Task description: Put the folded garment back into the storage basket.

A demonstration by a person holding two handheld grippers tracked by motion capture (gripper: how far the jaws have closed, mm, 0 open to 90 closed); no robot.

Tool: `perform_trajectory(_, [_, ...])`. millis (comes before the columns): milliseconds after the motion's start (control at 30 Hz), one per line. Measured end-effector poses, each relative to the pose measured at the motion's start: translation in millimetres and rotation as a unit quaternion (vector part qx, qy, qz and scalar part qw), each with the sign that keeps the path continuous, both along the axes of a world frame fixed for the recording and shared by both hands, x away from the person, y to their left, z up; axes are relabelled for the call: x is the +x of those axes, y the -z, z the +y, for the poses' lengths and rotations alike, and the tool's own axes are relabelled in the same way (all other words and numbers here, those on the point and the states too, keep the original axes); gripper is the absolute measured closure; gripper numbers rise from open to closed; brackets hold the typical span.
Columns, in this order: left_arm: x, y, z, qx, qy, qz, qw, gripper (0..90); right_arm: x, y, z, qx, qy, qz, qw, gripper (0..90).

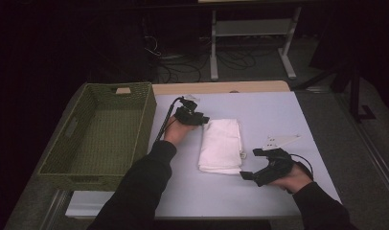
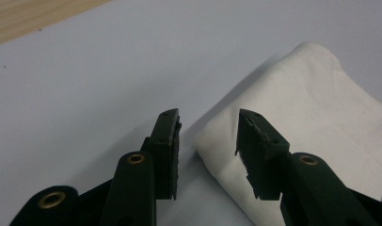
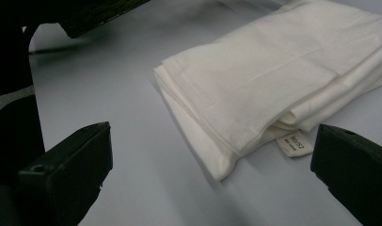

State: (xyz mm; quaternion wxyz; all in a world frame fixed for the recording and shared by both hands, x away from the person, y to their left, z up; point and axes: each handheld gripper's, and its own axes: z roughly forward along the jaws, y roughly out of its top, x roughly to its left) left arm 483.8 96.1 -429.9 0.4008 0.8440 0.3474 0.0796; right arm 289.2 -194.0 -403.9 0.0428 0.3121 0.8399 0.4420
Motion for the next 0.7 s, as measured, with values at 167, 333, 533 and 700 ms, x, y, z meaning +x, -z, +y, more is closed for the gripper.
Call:
perform_trajectory(167, [2.4, 2.8, -4.0, 0.0, -0.001, 0.006, 1.0, 59.3, 0.4, 0.3, -0.2, 0.001, -0.001, 0.0, 1.0, 0.0])
perform_trajectory(333, [5.1, 7.3, -3.6, -0.003, -0.006, 0.016, 0.9998, 61.1, 0.3, 0.4, -0.4, 0.002, -0.001, 0.0, 1.0, 0.0])
perform_trajectory(533, [6.5, 12.0, -4.1, -0.001, -0.009, 0.029, 0.9995, 61.0, 0.2, 0.5, 0.1, 0.001, -0.002, 0.001, 1.0, 0.0])
perform_trajectory(700, [5.9, 13.6, -5.2, 0.005, -0.001, 0.03, 0.9995, 61.7, 0.0, 0.7, 0.5, 0.001, -0.002, 0.001, 1.0, 0.0])
